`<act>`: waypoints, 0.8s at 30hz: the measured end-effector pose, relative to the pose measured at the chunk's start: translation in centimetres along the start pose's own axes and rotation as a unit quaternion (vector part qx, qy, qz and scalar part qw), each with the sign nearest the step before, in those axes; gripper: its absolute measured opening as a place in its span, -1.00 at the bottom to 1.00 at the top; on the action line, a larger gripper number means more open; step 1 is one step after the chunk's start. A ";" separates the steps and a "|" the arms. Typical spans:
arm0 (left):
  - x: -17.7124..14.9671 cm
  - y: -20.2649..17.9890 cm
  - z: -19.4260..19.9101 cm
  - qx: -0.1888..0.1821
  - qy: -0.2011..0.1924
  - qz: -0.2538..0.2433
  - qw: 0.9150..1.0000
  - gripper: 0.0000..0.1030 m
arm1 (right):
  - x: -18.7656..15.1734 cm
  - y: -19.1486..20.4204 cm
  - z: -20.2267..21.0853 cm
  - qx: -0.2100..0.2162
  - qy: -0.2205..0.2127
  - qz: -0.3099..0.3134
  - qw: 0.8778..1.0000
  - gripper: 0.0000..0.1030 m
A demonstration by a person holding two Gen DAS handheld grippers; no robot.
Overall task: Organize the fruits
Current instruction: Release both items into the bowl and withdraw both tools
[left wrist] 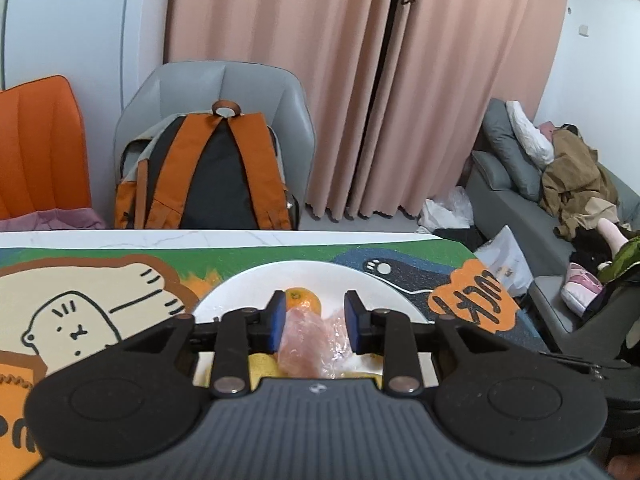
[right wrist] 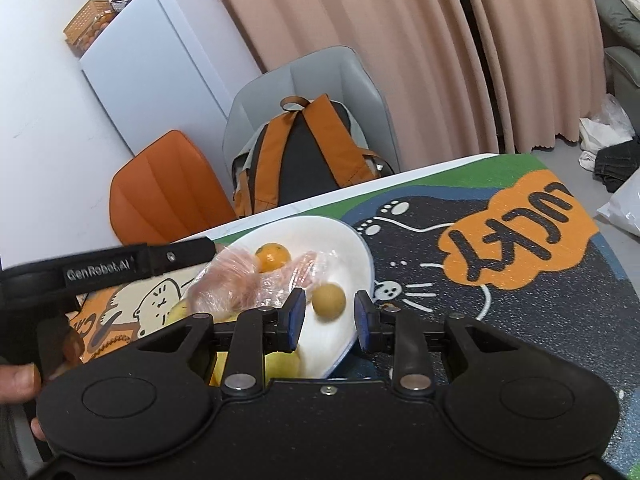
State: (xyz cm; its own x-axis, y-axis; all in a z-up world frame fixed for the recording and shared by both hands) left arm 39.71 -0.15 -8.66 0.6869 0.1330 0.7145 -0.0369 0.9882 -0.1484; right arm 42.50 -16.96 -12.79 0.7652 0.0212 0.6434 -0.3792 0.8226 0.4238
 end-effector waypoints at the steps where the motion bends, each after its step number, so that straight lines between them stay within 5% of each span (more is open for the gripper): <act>1: 0.0 0.0 0.1 0.003 -0.001 -0.001 1.000 -0.44 | -0.1 -0.2 0.0 -0.001 0.000 -0.002 1.000 -0.45; 8: -1.3 1.2 1.2 0.017 0.011 0.014 1.000 -0.32 | -1.0 -0.4 0.5 0.001 0.005 -0.007 1.000 -0.41; 24: -4.6 2.0 5.7 0.030 0.001 0.041 0.999 0.54 | -2.6 0.5 3.9 0.000 -0.007 0.003 1.000 0.11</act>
Point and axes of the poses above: each gripper's, at about its wrist camera, not at the fingertips, and z roughly against the way its jaws point, y to its left, x to its top, the point moved 7 cm from there along -z, roughly the way its jaws point, and after that the axes turned 7 degrees about y, right-handed, at the moved point
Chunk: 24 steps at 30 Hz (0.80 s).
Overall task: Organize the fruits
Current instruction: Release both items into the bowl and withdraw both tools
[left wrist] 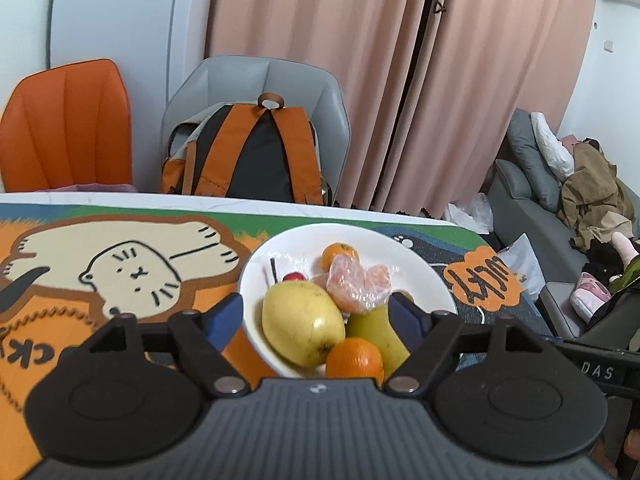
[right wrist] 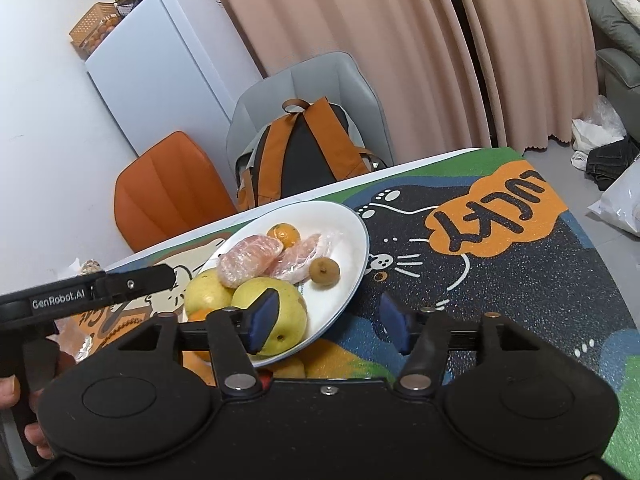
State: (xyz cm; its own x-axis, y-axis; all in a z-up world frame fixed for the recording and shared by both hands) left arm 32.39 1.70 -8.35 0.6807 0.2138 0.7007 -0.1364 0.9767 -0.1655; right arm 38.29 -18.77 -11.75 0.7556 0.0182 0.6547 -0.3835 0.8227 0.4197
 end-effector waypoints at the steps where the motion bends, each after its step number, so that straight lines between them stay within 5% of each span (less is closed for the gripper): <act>1: -0.3 0.0 0.2 0.000 0.000 0.002 1.000 0.54 | -0.1 0.1 0.2 0.000 0.000 0.001 1.000 0.12; 14: -4.0 -0.2 1.7 -0.009 0.011 0.024 1.000 0.55 | -2.4 0.8 1.7 0.012 0.016 0.022 1.000 0.13; 24: -6.8 0.1 2.0 -0.009 0.028 0.031 0.999 0.55 | -3.8 1.6 2.5 0.018 0.026 0.045 0.998 0.41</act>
Point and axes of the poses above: each gripper's, at about its wrist camera, not at the fingertips, and z roughly against the way its jaws point, y to its left, x to its top, the point moved 7 cm from there along -z, roughly the way its jaws point, and after that the axes turned 7 degrees about y, right-handed, at the moved point
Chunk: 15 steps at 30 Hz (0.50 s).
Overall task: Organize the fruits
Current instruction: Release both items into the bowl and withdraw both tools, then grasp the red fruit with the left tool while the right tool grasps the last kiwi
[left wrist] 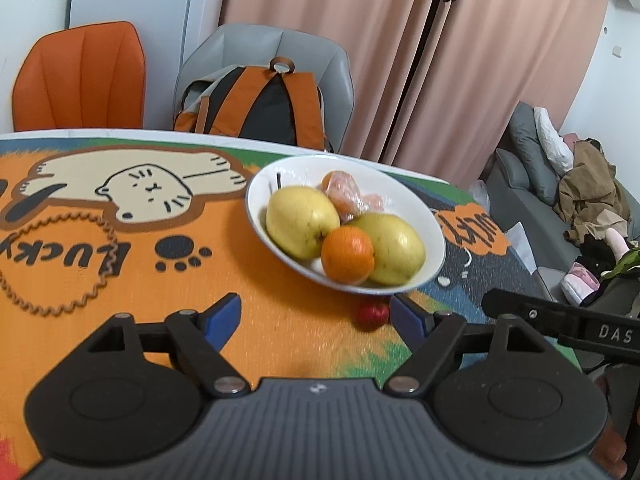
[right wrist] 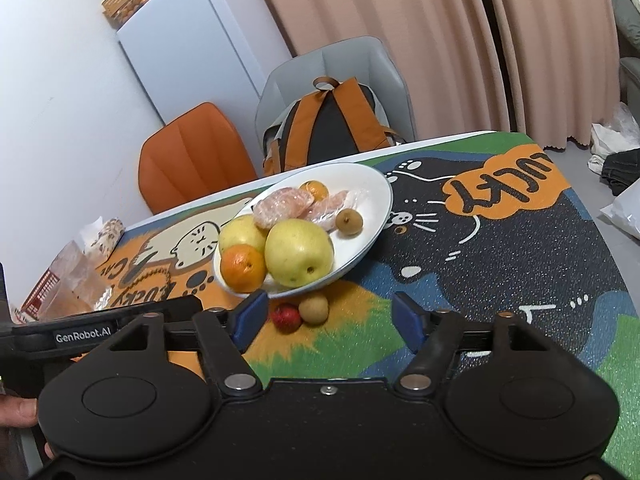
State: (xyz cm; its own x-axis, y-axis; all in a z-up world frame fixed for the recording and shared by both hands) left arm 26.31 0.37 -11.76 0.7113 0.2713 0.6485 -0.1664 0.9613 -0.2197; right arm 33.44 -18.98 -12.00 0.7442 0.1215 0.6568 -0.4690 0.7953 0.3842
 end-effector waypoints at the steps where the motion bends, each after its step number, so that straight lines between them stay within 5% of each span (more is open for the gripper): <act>1: -0.2 -0.1 0.0 -0.002 0.001 0.000 1.000 0.55 | -0.2 0.1 0.0 0.001 0.002 0.003 1.000 0.45; 15: -3.1 -0.2 -0.7 0.000 0.022 -0.004 1.000 0.77 | -2.0 -0.1 0.6 0.000 0.015 0.020 1.000 0.99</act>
Point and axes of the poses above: each gripper's, at about its wrist camera, not at the fingertips, and z roughly against the way its jaws point, y to its left, x to its top, the point moved 7 cm from there along -z, roughly the way its jaws point, and after that the axes turned 7 degrees about y, right-handed, at the moved point
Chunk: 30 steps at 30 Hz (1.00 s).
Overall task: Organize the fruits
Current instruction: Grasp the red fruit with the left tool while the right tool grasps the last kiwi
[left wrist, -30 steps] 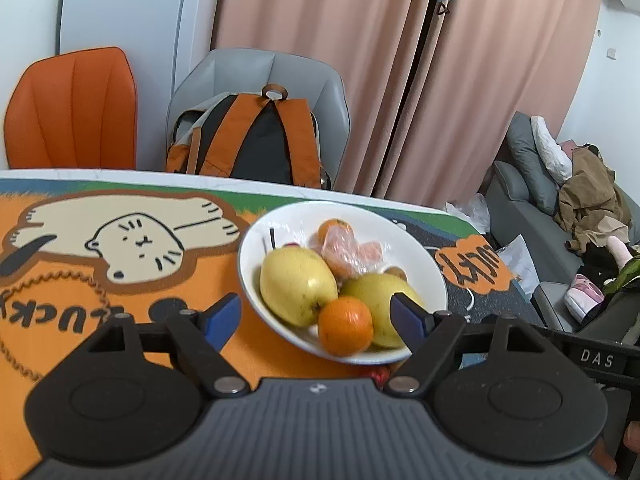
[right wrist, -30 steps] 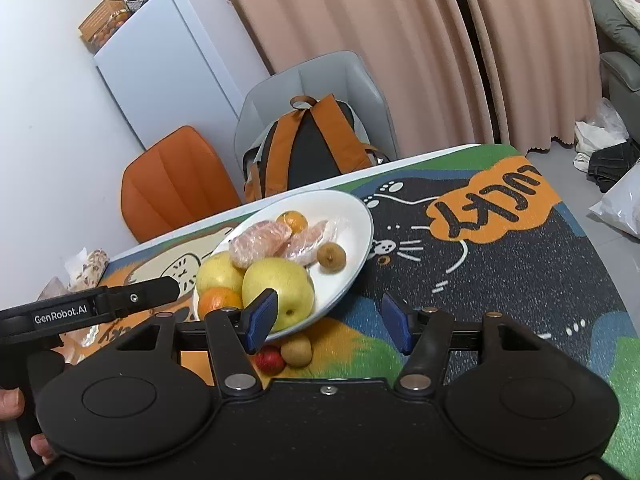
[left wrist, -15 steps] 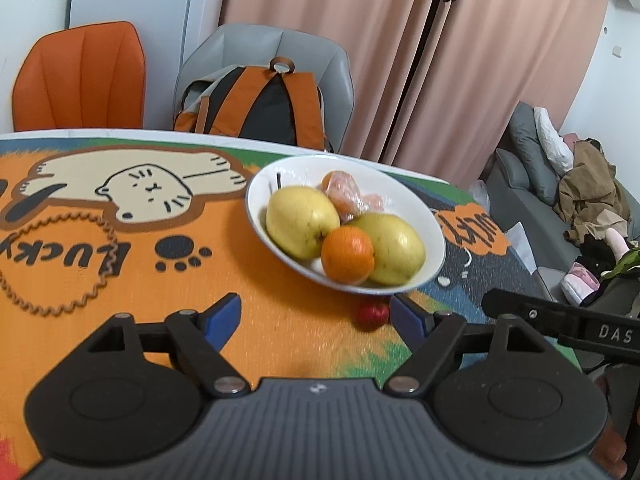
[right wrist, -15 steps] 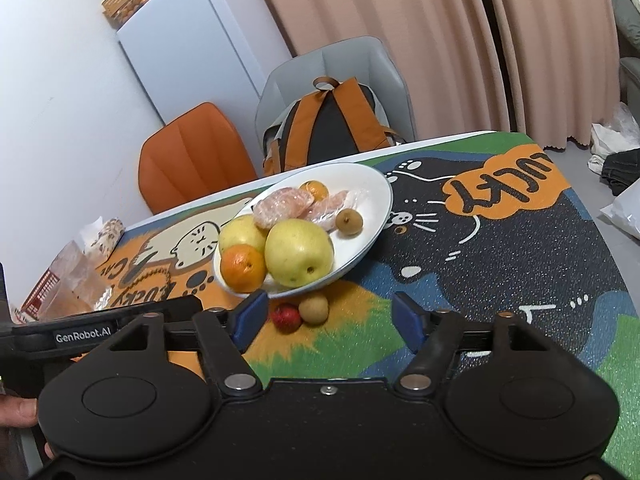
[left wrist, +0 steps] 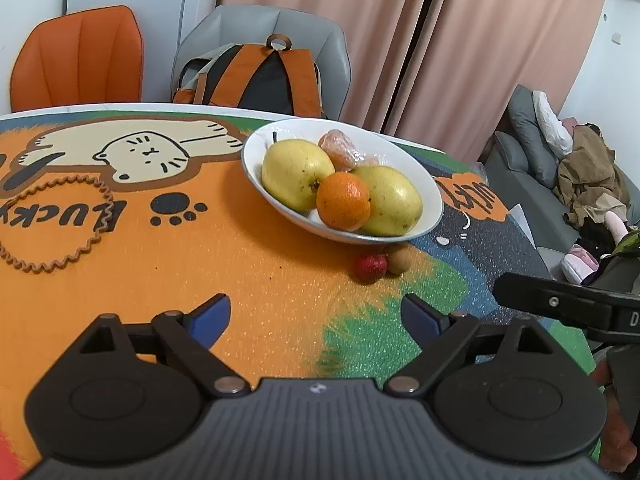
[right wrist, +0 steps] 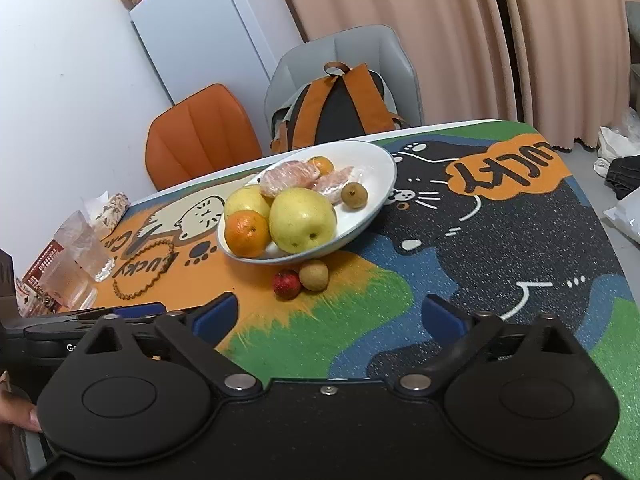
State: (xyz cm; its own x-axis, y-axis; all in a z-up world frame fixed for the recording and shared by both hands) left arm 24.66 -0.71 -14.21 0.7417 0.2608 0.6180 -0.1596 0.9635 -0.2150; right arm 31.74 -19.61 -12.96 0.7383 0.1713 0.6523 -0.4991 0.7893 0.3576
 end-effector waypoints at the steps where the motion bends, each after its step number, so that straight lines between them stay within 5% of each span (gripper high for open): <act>1: -0.1 0.0 0.0 -0.001 -0.001 0.000 1.000 0.77 | -0.1 -0.1 0.0 -0.001 0.000 0.001 1.000 0.99; 17: -0.3 -1.3 -2.3 -0.020 -0.013 -0.001 1.000 0.71 | -1.3 -0.6 0.0 -0.027 -0.007 0.015 0.999 0.99; 30: 1.1 -3.5 -4.9 -0.027 -0.011 -0.035 0.999 0.02 | -1.1 -2.6 -0.6 -0.018 -0.002 -0.020 1.000 0.38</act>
State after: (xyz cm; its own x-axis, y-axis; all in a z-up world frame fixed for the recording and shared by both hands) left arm 29.27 -4.13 -16.51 0.7348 0.1953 0.6496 -0.0725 0.9748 -0.2111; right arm 32.49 -21.52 -15.04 0.7556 0.1372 0.6405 -0.4528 0.8160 0.3593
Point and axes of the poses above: each gripper's, at about its wrist camera, not at the fingertips, and z roughly against the way its jaws point, y to its left, x to its top, the point moved 7 cm from there along -z, roughly the way its jaws point, and after that the axes turned 7 degrees about y, right-handed, at the moved point
